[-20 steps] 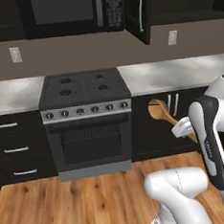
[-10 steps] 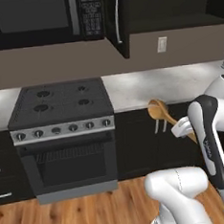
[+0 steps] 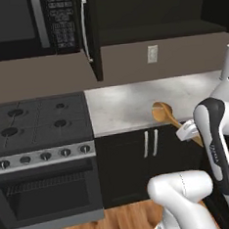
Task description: Organize the utensils by type. Pick up the wooden spoons from the counter and place them in the open cabinet. Then pick up the metallic utensils from the counter and place them in the open drawer.
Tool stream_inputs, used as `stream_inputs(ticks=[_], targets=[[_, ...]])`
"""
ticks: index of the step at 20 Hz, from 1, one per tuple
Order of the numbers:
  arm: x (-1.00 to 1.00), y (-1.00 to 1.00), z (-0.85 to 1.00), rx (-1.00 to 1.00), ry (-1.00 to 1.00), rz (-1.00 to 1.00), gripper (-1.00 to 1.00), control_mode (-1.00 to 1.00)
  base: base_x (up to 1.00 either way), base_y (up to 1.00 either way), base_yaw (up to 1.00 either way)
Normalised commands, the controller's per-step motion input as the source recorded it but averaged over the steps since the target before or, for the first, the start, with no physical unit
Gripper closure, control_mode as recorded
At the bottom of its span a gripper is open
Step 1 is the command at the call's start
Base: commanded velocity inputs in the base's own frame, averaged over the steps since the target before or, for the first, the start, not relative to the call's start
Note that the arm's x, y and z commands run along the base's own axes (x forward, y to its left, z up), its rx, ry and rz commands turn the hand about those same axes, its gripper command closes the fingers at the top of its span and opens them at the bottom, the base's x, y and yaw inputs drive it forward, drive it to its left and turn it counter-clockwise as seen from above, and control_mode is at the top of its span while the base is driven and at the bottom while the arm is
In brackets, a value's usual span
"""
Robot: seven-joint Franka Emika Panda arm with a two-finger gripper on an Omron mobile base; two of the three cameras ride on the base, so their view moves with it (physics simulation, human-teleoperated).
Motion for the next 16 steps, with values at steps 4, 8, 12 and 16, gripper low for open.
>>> stream_inputs(ticks=[4, 8, 12, 16], targets=[[0.00, 0.00, 0.00, 0.00, 0.00, 0.00, 1.00, 1.00, 0.83, -0.51, 0.00], [0.00, 0.00, 0.00, 0.00, 0.00, 0.00, 1.00, 1.00, 0.65, -0.48, 0.00], [0.00, 0.00, 0.00, 0.00, 0.00, 0.00, 1.00, 1.00, 0.28, -0.21, -0.07], [0.00, 0.00, 0.00, 0.00, 0.00, 0.00, 1.00, 1.00, 0.00, -0.01, 0.00]])
